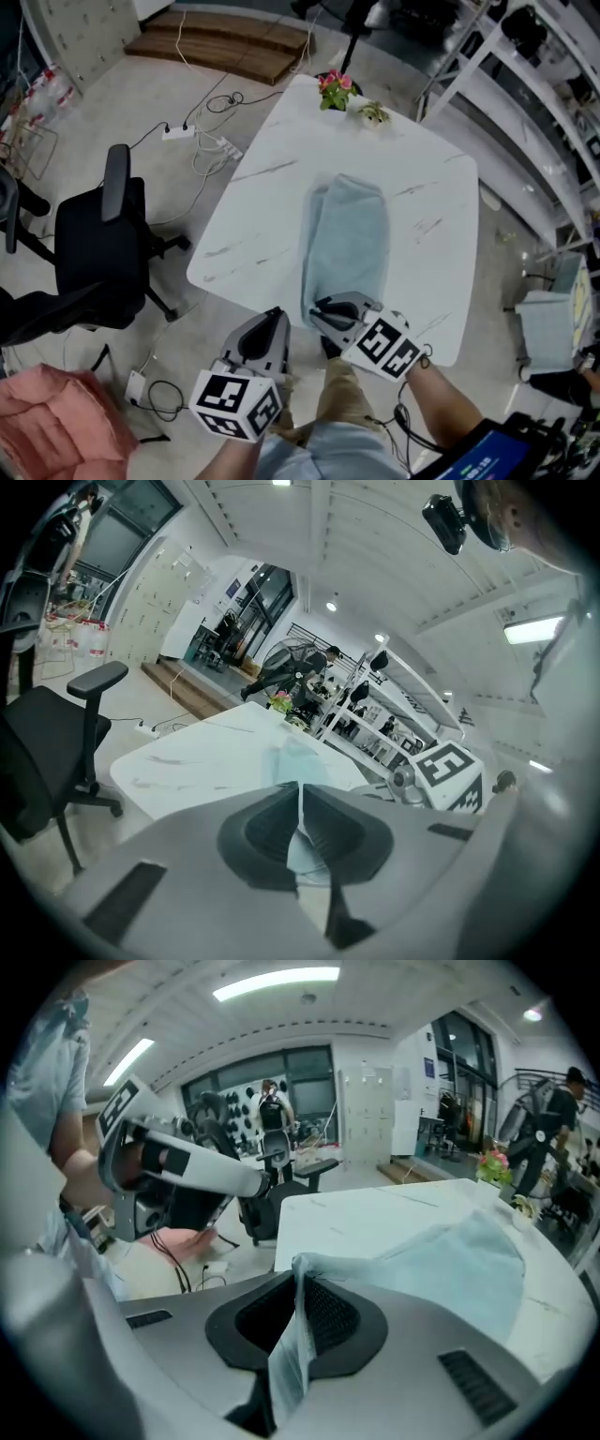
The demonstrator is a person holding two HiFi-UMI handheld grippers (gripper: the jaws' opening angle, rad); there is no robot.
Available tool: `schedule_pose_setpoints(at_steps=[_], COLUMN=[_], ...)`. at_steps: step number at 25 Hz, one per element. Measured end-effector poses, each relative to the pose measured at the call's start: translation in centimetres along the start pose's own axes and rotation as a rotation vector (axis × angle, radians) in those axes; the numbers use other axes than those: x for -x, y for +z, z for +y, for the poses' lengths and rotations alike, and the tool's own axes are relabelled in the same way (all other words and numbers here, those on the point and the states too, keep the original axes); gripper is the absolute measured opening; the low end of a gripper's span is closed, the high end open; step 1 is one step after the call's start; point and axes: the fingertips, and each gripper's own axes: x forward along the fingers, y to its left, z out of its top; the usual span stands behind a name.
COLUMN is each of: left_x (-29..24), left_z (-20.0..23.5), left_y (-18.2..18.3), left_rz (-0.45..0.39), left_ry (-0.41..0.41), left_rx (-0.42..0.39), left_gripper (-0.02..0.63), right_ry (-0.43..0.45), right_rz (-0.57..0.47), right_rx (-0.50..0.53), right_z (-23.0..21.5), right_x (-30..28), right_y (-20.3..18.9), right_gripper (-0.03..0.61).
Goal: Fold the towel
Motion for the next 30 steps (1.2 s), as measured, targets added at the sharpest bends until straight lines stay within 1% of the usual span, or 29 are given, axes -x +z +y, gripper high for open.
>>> schedule_pose_setpoints(at_steps=[6, 8, 9, 10, 11, 12, 13, 14, 17, 20, 21, 22, 23, 25, 26, 27, 28, 29, 30], left_x=[0.5, 0.2, -0.1, -0.3, -0.6, -0.8, -1.1, -1.3, -2.1, -3.3, -3.8, -4.4, -5.0, -6.1, -6.6, -7.1, -7.4, -7.6, -7.6], left_z=[1.7, 2.2, 2.4, 2.5, 2.5, 2.5, 2.3, 2.0, 0.6, -0.7, -1.1, -1.4, -1.5, -1.1, -0.7, -0.3, 0.2, 0.5, 0.9], left_y=[-1.5, -2.1, -2.4, -2.6, -2.8, -2.8, -2.7, -2.5, -1.6, -0.9, -0.9, -1.1, -1.6, -2.4, -2.8, -3.1, -3.5, -4.1, -4.7], left_rz=[0.003, 0.010, 0.015, 0.020, 0.023, 0.025, 0.025, 0.024, 0.021, 0.018, 0.028, 0.044, 0.064, 0.097, 0.111, 0.126, 0.142, 0.159, 0.178], left_ry=[0.028, 0.033, 0.034, 0.035, 0.035, 0.033, 0.028, 0.020, -0.009, -0.030, -0.031, -0.029, -0.021, 0.015, 0.043, 0.074, 0.107, 0.143, 0.180], left_rx=[0.035, 0.043, 0.047, 0.052, 0.058, 0.064, 0.068, 0.070, 0.072, 0.074, 0.073, 0.069, 0.063, 0.046, 0.036, 0.029, 0.025, 0.023, 0.022], left_gripper=[0.018, 0.018, 0.018, 0.018, 0.018, 0.018, 0.020, 0.024, 0.072, 0.122, 0.136, 0.151, 0.164, 0.183, 0.186, 0.186, 0.186, 0.186, 0.186], right_ry=[0.063, 0.100, 0.129, 0.165, 0.198, 0.221, 0.232, 0.237, 0.262, 0.290, 0.277, 0.243, 0.187, 0.039, -0.032, -0.085, -0.109, -0.107, -0.083], right_rz=[0.150, 0.186, 0.199, 0.214, 0.225, 0.227, 0.218, 0.201, 0.133, 0.080, 0.057, 0.030, 0.003, -0.030, -0.031, -0.023, -0.008, 0.013, 0.035], right_rx=[0.158, 0.201, 0.203, 0.191, 0.173, 0.159, 0.150, 0.141, 0.111, 0.151, 0.175, 0.194, 0.205, 0.221, 0.237, 0.260, 0.283, 0.300, 0.310], right_z=[1.5, 1.9, 2.2, 2.8, 3.3, 3.8, 4.0, 4.1, 3.8, 2.6, 1.4, -0.5, -3.1, -9.9, -13.5, -16.7, -19.4, -21.5, -23.1], right_x=[-2.9, -3.5, -3.6, -3.5, -3.1, -2.5, -1.7, -0.8, 2.3, 4.6, 5.2, 5.8, 6.3, 6.9, 6.9, 6.7, 6.1, 5.1, 3.9], right_y=[-3.6, -4.5, -4.7, -4.7, -4.5, -4.1, -3.4, -2.4, 0.9, 3.7, 4.6, 5.4, 6.2, 7.6, 8.2, 8.5, 8.7, 8.5, 8.1], right_gripper=[0.051, 0.059, 0.068, 0.110, 0.188, 0.228, 0.236, 0.236, 0.236, 0.236, 0.236, 0.230, 0.218, 0.207, 0.207, 0.202, 0.201, 0.199, 0.200])
